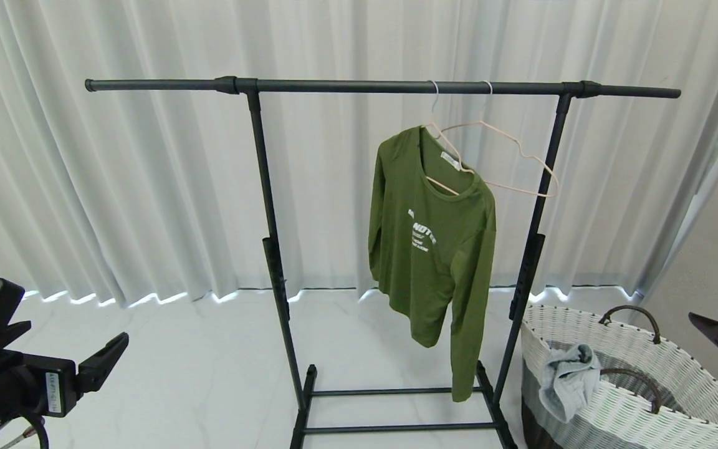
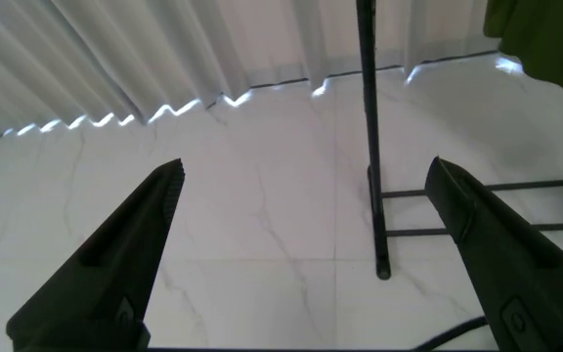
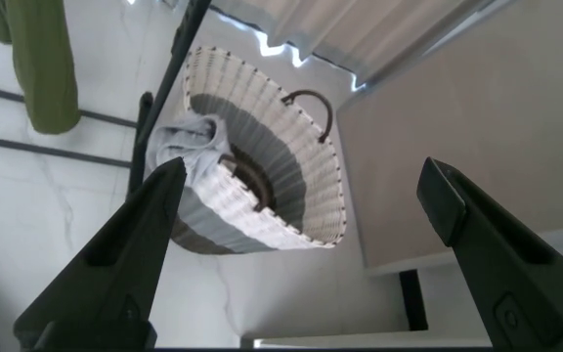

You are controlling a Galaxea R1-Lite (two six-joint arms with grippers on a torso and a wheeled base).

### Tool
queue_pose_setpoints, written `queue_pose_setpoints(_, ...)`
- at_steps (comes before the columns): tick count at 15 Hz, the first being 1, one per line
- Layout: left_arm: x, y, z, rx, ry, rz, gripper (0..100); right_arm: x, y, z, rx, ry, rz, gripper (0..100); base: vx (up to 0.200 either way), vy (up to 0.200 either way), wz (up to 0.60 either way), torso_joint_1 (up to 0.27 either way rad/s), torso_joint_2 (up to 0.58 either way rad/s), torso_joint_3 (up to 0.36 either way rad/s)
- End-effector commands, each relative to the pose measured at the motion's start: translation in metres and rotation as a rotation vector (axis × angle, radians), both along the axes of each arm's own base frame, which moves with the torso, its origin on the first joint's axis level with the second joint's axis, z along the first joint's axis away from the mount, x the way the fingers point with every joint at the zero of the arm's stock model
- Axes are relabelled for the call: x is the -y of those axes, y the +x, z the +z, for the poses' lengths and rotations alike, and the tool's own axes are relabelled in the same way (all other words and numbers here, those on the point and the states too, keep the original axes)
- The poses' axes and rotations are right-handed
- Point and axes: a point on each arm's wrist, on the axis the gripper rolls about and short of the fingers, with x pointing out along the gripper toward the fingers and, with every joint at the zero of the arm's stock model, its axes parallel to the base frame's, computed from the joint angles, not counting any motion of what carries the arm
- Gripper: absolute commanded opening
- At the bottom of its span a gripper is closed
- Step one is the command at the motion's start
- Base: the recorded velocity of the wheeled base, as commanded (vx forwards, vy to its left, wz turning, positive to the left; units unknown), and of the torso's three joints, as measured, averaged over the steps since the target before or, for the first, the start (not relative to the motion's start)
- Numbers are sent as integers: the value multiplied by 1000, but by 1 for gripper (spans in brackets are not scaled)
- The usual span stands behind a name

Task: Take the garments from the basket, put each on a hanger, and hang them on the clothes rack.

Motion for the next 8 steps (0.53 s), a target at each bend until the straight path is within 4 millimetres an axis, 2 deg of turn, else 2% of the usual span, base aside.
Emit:
queue_pose_setpoints(1, 0, 3, 1, -4, 0, 0, 100, 0, 1, -2, -10, -1, 2, 100, 0, 0, 0, -242, 471, 227)
queue_pose_setpoints(4, 3, 4, 0, -9, 0, -23, 100, 0, 2, -3, -16, -2, 2, 100, 0, 0, 0, -250, 470, 203)
queue_pose_setpoints(8, 6, 5, -1, -15, -1, -49, 100, 0, 2, -4, -24, -22, 11, 100, 0, 0, 0, -69, 126, 54)
